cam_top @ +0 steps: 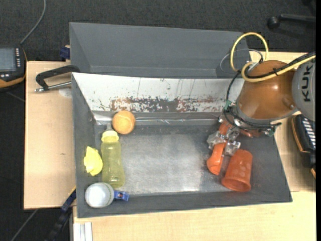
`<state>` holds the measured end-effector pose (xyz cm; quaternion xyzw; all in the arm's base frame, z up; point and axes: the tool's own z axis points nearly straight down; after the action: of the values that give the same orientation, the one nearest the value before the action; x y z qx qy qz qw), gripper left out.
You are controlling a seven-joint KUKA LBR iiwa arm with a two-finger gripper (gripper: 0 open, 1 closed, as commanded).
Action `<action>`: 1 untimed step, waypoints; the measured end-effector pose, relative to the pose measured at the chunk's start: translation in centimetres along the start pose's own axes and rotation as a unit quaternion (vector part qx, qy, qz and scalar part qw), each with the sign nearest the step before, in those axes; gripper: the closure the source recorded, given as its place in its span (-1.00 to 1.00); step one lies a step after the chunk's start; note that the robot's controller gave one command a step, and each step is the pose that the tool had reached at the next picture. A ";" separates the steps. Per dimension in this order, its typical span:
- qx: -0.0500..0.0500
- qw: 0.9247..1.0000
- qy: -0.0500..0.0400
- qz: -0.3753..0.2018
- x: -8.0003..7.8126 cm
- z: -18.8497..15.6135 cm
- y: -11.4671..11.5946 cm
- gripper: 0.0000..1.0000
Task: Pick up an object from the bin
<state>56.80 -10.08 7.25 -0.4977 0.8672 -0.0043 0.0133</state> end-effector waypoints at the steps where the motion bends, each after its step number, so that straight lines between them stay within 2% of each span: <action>1: 0.000 1.000 0.000 0.000 0.0 0.0 0.0 1.00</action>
Offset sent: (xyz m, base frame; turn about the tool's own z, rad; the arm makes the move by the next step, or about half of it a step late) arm 0.0098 0.0003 0.0933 0.0112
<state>56.80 -10.07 7.25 -0.4977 0.8672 -0.0043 0.0133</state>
